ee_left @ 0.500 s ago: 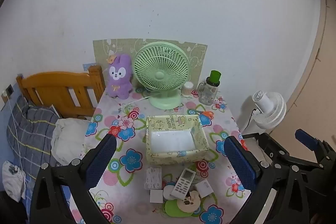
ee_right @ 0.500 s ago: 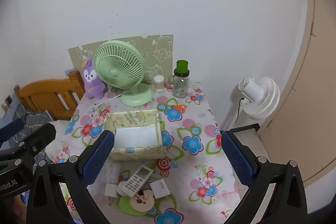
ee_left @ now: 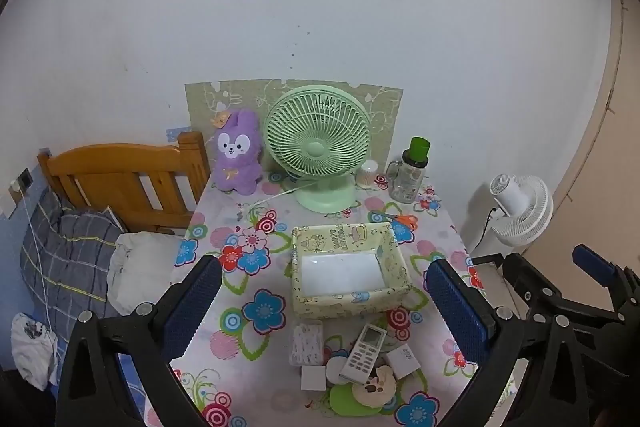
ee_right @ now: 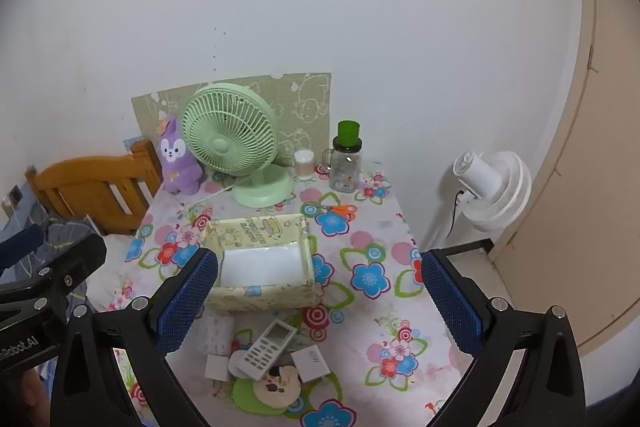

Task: Organize rigid objects

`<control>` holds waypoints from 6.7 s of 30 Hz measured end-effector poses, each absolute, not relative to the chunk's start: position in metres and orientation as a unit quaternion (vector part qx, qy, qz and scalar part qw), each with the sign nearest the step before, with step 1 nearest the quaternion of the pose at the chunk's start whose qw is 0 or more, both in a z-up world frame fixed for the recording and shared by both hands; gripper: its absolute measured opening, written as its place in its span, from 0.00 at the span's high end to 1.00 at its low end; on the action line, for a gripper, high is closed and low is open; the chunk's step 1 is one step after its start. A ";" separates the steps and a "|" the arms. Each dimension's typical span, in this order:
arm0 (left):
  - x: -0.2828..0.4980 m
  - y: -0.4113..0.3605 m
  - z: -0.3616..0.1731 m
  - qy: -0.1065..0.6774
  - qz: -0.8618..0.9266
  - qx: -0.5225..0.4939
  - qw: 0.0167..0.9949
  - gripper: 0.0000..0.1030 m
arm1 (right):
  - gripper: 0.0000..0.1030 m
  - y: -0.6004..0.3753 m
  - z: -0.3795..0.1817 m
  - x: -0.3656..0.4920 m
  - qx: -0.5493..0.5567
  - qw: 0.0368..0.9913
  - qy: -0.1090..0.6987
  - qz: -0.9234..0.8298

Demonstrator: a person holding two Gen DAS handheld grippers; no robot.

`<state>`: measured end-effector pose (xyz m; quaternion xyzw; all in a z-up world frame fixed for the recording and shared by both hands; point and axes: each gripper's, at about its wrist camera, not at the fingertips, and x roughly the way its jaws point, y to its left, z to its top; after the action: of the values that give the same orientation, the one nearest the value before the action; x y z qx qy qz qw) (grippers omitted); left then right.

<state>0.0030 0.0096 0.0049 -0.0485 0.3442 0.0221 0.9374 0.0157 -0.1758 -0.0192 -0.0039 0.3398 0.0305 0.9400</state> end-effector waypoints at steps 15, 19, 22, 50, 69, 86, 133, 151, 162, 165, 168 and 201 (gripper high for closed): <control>0.004 0.014 0.000 0.345 0.044 -0.035 0.937 0.00 | 0.00 -0.166 -0.018 0.013 -0.005 0.942 0.335 0.036; 0.003 0.017 -0.002 0.347 0.046 -0.037 0.936 0.00 | 0.00 -0.165 -0.018 0.014 -0.005 0.942 0.335 0.035; 0.002 0.017 -0.002 0.345 0.047 -0.034 0.937 0.00 | 0.00 -0.164 -0.018 0.014 -0.004 0.942 0.335 0.036; 0.005 0.014 -0.004 0.354 0.042 -0.040 0.933 0.00 | 0.00 -0.166 -0.018 0.015 -0.003 0.943 0.331 0.032; 0.007 0.012 -0.002 0.351 0.046 -0.037 0.935 0.00 | 0.00 -0.167 -0.018 0.016 -0.002 0.944 0.327 0.035; 0.008 0.009 -0.002 0.344 0.035 -0.031 0.938 0.00 | 0.00 -0.169 -0.021 0.019 0.002 0.945 0.327 0.031; 0.058 -0.035 -0.181 0.469 -0.016 -0.013 0.883 0.03 | 0.04 -0.218 -0.198 0.063 -0.001 0.884 0.464 0.062; 0.075 -0.054 -0.261 0.508 -0.038 0.024 0.860 0.06 | 0.04 -0.223 -0.267 0.071 0.015 0.868 0.494 0.043; 0.080 -0.073 -0.289 0.522 -0.058 0.061 0.849 0.18 | 0.04 -0.222 -0.286 0.067 0.010 0.862 0.505 0.043; 0.079 -0.077 -0.293 0.522 -0.063 0.076 0.847 0.21 | 0.04 -0.221 -0.289 0.067 0.009 0.859 0.510 0.042; 0.080 -0.080 -0.298 0.528 -0.072 0.080 0.843 0.29 | 0.04 -0.220 -0.293 0.067 0.007 0.856 0.515 0.043; 0.055 -0.045 -0.286 0.527 -0.079 0.078 0.843 0.55 | 0.22 -0.180 -0.330 0.080 0.046 0.821 0.564 0.074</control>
<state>0.0549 -0.0448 -0.2856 0.0783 0.5266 -0.0787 0.8428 0.0799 -0.1803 -0.3300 0.0461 0.5641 0.0739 0.8211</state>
